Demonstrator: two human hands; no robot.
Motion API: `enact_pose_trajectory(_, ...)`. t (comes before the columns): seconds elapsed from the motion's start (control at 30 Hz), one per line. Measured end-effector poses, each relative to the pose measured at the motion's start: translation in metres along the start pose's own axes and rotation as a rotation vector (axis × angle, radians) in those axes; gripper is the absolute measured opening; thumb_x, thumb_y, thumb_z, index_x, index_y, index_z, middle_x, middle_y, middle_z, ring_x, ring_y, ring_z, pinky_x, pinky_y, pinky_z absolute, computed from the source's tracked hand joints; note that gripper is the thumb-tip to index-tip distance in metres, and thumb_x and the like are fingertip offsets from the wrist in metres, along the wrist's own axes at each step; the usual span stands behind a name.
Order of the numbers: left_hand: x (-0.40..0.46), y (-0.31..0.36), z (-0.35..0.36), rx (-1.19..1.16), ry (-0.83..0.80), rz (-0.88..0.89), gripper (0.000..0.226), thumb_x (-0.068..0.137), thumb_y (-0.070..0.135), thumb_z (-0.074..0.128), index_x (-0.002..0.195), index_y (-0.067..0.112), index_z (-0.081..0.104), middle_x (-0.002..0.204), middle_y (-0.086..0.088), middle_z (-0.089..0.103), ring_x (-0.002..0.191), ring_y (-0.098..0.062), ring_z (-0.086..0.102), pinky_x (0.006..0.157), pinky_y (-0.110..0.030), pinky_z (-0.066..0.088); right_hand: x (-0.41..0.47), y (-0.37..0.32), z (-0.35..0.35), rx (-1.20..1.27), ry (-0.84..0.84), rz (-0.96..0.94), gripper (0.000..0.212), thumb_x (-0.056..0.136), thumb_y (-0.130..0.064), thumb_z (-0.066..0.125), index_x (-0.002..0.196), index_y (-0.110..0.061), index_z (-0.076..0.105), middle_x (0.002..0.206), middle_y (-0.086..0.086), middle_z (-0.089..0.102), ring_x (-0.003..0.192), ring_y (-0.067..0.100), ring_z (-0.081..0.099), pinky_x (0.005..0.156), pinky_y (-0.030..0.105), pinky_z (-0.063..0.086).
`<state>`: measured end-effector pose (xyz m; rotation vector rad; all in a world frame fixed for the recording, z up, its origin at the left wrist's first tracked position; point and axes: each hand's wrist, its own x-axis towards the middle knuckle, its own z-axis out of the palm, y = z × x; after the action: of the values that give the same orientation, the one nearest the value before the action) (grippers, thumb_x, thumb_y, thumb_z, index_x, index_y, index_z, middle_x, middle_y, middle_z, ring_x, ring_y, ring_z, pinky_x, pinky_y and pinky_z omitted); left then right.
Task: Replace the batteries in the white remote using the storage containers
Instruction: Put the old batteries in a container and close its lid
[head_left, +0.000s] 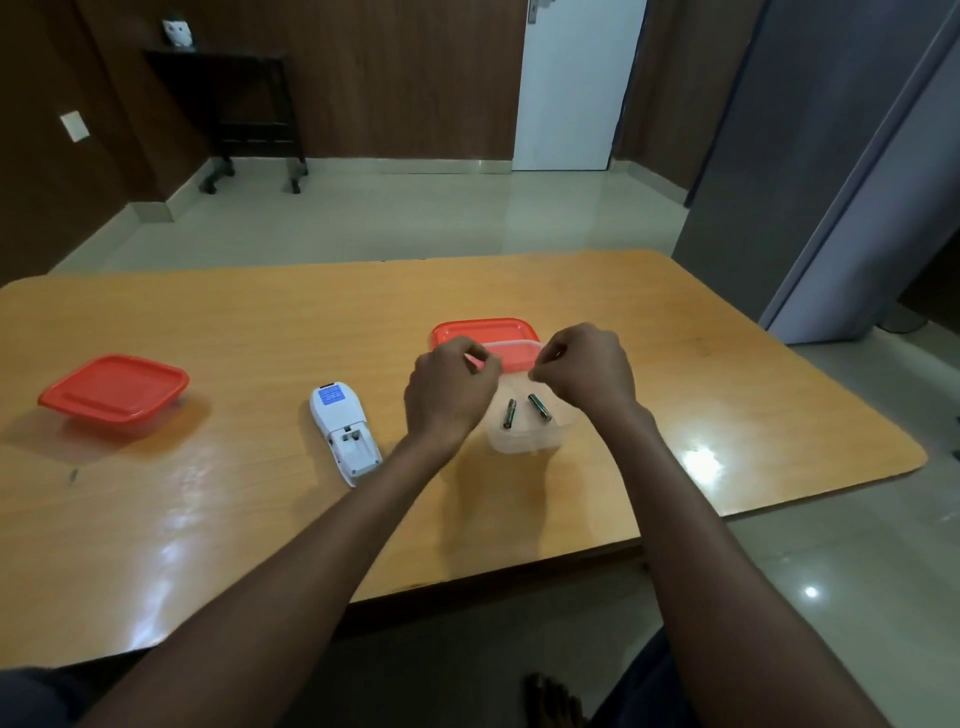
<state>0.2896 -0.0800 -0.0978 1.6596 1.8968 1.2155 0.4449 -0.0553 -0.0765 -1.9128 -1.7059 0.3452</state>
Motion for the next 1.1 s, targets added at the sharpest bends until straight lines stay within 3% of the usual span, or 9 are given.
enact_pose_trajectory(0.13,0.028,-0.014,-0.01,-0.102,0.019,-0.195,0.017,0.089,0.032,0.059,0.095,0.024,0.073,0.087,0.002,0.073,0.082,-0.022,0.068,0.067,-0.029,0.048,0.026,0.003,0.002,0.148,0.014,0.091,0.004,0.075,-0.019,0.073,0.075,-0.016,0.076,0.078,0.003,0.074,0.076,0.024,0.069,0.067,0.032,0.057)
enact_pose_trajectory(0.27,0.071,-0.023,-0.003,-0.042,-0.143,-0.36,0.019,0.092,0.02,0.049,0.09,0.011,0.066,0.091,-0.008,0.068,0.083,-0.03,0.064,0.067,-0.029,0.045,0.063,0.009,0.018,0.132,-0.068,0.223,0.014,0.077,-0.016,0.062,0.072,-0.003,0.063,0.077,0.01,0.066,0.072,0.031,0.061,0.058,0.031,0.046)
enact_pose_trajectory(0.4,0.101,-0.029,0.013,-0.027,-0.199,-0.453,0.017,0.084,0.012,0.055,0.096,0.004,0.063,0.108,-0.018,0.068,0.096,-0.035,0.065,0.065,-0.03,0.044,0.09,0.006,0.029,0.13,-0.168,0.293,0.016,0.085,-0.018,0.061,0.09,-0.004,0.057,0.1,0.017,0.061,0.091,0.036,0.064,0.068,0.033,0.047)
enact_pose_trajectory(0.57,0.117,-0.033,0.022,-0.382,-0.118,-0.602,0.04,0.073,0.003,0.08,0.111,0.0,0.066,0.113,-0.016,0.07,0.099,-0.033,0.069,0.082,-0.037,0.059,0.106,-0.001,0.029,0.318,-0.195,0.39,0.021,0.078,-0.008,0.08,0.091,0.0,0.066,0.093,0.016,0.066,0.064,0.024,0.057,0.052,0.028,0.045)
enact_pose_trajectory(0.63,0.118,-0.027,0.018,-0.556,-0.033,-0.586,0.045,0.075,-0.005,0.078,0.118,0.008,0.069,0.113,-0.013,0.071,0.097,-0.028,0.07,0.082,-0.038,0.061,0.109,-0.002,0.025,0.494,-0.137,0.4,0.014,0.079,-0.004,0.078,0.091,-0.005,0.071,0.099,0.015,0.07,0.072,0.024,0.06,0.056,0.03,0.046)
enact_pose_trajectory(0.77,0.106,-0.007,-0.006,-0.821,0.11,-0.327,0.057,0.079,-0.008,0.074,0.125,0.021,0.06,0.11,-0.003,0.065,0.101,-0.023,0.069,0.081,-0.04,0.063,0.102,-0.015,0.007,0.758,-0.082,0.361,0.022,0.089,0.001,0.059,0.103,-0.01,0.071,0.11,0.015,0.073,0.099,0.029,0.07,0.06,0.033,0.055)
enact_pose_trajectory(0.87,0.086,0.009,-0.025,-0.64,0.141,0.048,0.049,0.082,-0.002,0.074,0.123,0.024,0.069,0.111,-0.001,0.067,0.097,-0.013,0.068,0.08,-0.028,0.06,0.079,-0.026,-0.01,0.919,-0.085,0.351,0.024,0.099,-0.02,0.054,0.105,-0.003,0.07,0.106,0.014,0.072,0.097,0.03,0.07,0.073,0.043,0.064)
enact_pose_trajectory(0.97,0.058,0.022,-0.034,-0.433,0.165,0.445,0.039,0.083,-0.002,0.073,0.115,0.021,0.076,0.105,-0.003,0.059,0.092,-0.011,0.062,0.083,-0.022,0.055,0.055,-0.028,-0.025,1.196,-0.182,0.4,0.054,0.1,-0.048,0.053,0.109,0.004,0.063,0.098,0.019,0.07,0.091,0.034,0.07,0.078,0.049,0.064)
enact_pose_trajectory(1.1,0.016,0.02,-0.034,-0.26,0.02,0.811,0.035,0.079,0.003,0.08,0.112,0.013,0.078,0.098,-0.007,0.067,0.095,-0.013,0.059,0.085,-0.024,0.051,0.03,-0.026,-0.041,1.235,-0.127,0.427,0.012,0.095,-0.011,0.061,0.091,-0.001,0.061,0.077,0.013,0.061,0.064,0.024,0.062,0.059,0.039,0.06)
